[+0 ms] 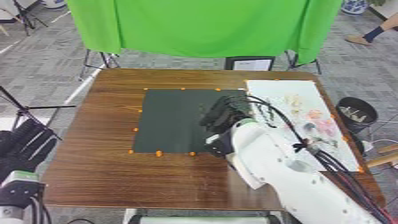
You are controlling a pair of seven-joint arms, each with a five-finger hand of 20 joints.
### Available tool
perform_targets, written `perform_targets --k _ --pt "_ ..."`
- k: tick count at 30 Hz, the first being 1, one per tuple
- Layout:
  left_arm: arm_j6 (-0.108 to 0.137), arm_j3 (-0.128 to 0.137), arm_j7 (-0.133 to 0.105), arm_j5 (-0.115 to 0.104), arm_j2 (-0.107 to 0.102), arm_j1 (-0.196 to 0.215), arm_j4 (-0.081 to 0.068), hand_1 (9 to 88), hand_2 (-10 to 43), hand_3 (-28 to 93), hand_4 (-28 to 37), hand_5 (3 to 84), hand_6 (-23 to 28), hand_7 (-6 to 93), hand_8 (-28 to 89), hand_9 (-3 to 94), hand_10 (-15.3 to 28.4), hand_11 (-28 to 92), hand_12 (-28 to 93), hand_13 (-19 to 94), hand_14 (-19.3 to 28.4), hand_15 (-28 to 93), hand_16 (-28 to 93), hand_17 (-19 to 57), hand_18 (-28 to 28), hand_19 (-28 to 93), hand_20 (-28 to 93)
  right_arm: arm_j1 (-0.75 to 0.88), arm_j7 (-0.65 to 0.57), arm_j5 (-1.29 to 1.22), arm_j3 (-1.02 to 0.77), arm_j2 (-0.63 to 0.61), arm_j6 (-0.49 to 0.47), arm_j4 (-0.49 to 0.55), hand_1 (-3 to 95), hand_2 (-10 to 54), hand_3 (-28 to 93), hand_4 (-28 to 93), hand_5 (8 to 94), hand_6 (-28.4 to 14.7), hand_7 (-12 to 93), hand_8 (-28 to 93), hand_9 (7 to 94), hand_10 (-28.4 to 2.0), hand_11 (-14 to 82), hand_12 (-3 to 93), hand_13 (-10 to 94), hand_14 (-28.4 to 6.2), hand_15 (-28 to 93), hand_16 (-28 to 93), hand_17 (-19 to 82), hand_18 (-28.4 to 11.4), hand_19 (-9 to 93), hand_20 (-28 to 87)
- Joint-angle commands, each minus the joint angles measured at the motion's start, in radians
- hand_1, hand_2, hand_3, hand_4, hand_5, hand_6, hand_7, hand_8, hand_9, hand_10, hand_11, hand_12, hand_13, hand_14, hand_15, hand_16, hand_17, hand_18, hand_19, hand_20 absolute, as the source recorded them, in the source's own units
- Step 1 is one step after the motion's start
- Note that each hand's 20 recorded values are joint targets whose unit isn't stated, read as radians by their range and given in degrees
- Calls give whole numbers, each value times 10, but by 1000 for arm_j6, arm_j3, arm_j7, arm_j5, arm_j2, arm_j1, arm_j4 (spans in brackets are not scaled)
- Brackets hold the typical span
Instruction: Arrange flowers
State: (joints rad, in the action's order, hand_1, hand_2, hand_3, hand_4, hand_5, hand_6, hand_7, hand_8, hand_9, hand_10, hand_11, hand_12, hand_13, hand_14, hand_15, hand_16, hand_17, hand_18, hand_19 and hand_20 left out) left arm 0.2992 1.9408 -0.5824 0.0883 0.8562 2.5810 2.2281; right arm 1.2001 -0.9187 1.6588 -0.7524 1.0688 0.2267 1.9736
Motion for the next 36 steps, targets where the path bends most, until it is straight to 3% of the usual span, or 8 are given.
perform_targets --k 1,7,10,19,25,31,36 --pt "45 -3 -28 -24 -31 -13 10 299 172 749 -252 524 101 150 -78 449 160 225 115 323 172 420 -87 -49 171 435 106 -85 -22 217 170 195 -12 -96 381 -95 899 99 709 -16 676 35 937 -67 246 433 888 -62 337 534 497 -251 911 302" --pt "75 -33 18 -15 -68 -60 5 298 172 751 -254 528 104 149 -78 450 163 225 112 323 172 420 -90 -39 159 430 97 -17 -82 325 217 312 -21 -188 378 -95 905 101 714 -19 680 31 937 -69 257 427 887 -67 350 523 499 -263 921 295" --pt "80 -48 20 -9 -75 -71 5 299 172 752 -254 528 104 149 -78 450 165 224 112 322 172 420 -92 -39 158 430 95 -29 -83 338 238 336 -25 -227 378 -95 909 97 715 -20 681 30 937 -69 259 427 886 -69 356 519 499 -266 924 291" --pt "89 -69 8 -1 -76 -81 7 298 172 754 -256 528 103 151 -78 450 163 226 113 322 172 424 -93 -42 160 432 92 -59 -96 309 213 409 -3 -325 384 -95 907 62 712 -16 684 23 937 -71 258 432 883 -72 367 513 498 -266 930 279" --pt "86 -88 -13 -17 -97 -91 4 298 172 755 -256 528 103 153 -78 449 163 227 113 321 172 423 -93 -42 159 432 91 -85 -109 325 208 444 11 -388 386 -95 902 47 707 -15 685 22 937 -70 254 437 879 -75 377 506 498 -266 932 275" --pt "84 -107 -13 -19 -103 -106 1 298 172 756 -257 527 100 158 -79 448 163 230 115 322 172 425 -93 -43 160 433 91 -75 -153 324 183 476 -83 -425 389 -95 896 37 702 -14 683 26 937 -72 247 442 876 -74 386 493 500 -266 932 273" --pt "88 -102 -15 -15 -99 -99 2 298 172 755 -258 526 102 159 -80 447 164 230 115 321 172 426 -93 -44 161 435 92 -69 -172 330 190 471 -101 -428 389 -95 888 28 696 -11 680 29 937 -75 241 444 876 -76 392 483 504 -270 932 277"
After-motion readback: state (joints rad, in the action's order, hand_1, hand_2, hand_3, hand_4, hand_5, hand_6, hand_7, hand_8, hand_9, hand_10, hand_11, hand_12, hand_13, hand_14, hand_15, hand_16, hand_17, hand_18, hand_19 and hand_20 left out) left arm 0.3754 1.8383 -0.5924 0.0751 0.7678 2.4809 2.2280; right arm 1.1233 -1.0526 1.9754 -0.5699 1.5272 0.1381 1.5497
